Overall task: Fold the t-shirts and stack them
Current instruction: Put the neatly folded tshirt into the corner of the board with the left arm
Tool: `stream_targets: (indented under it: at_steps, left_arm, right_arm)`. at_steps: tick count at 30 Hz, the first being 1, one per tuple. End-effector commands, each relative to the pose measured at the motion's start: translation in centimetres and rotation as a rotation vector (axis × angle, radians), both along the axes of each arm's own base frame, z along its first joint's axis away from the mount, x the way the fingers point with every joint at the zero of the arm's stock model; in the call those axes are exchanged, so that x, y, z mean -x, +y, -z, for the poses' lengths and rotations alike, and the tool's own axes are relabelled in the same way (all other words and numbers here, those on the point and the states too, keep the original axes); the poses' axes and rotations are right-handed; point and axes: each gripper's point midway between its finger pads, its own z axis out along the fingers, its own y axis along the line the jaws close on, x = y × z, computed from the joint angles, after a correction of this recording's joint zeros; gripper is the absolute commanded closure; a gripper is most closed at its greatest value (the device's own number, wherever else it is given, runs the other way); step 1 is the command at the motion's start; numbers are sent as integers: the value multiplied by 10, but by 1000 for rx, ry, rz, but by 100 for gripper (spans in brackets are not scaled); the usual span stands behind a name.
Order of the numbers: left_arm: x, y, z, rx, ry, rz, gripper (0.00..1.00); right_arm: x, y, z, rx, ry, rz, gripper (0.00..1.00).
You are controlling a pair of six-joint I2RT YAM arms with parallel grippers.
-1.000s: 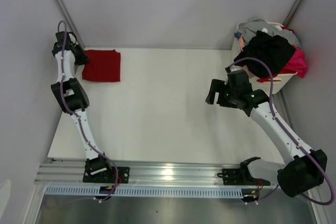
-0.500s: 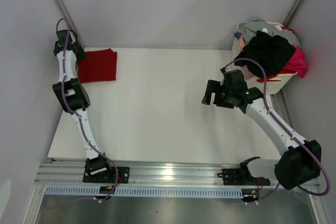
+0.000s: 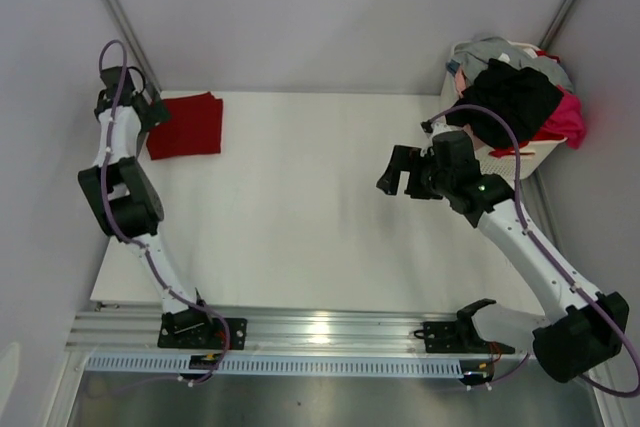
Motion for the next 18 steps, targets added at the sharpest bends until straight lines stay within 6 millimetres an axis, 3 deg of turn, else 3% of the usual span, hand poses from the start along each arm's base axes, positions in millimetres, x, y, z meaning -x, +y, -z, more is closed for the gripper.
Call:
stream_targets:
  at_steps: [1,2,3,4,5,6,8,9,10,11,12,14,15,16,18]
  left_arm:
    - [15,-45,-112,-51,-264,57,1]
    - [25,-58,-115,-35,-254,75,1]
    - [38,-80,-95,-8,-205,103,1]
    - [47,-94,-104,-8,-219,127,1]
    - [65,-109,-141,-27,-295,154,1]
    - [82,-129,-128,-28,-261,181,1]
    - [108,-151,-152,-19,-311,226,1]
    - [138,-170,-165,5,-336,276,0]
    - [154,-178,-172,23,-351,290,1]
    - [182,-190,-184,58,-403,307,1]
    - [199,-203,-184,101,-416,345,1]
    - [229,-217,-149,168,-388,370,1]
    - [249,-226,-161,165,-466,410,1]
    - [262,-233,-124,211,-405,426,1]
    - [281,-243,-115,231,-416,474,1]
  right_arm:
    - [-1,13,-55,-80,-180,-47,0]
    - [3,16,-57,-82,-194,-62,1]
    - [4,14,-60,-70,-212,-57,1]
    - [7,11,-68,-74,-237,-52,0]
    - [9,9,-71,-75,-248,-48,1]
    - [10,7,-76,-75,-265,-46,1]
    - [13,-1,-86,-61,-296,-25,0]
    - [12,-9,-90,-45,-311,11,1]
    - [13,-12,-92,-39,-313,24,1]
    - [17,-16,-98,-40,-335,30,0]
    - [17,-21,-101,-33,-349,57,1]
    - [18,-34,-108,-29,-376,124,1]
    - [18,-40,-108,-18,-388,154,1]
    - [21,-44,-101,-7,-390,163,0]
    - [21,-55,-86,34,-372,207,1]
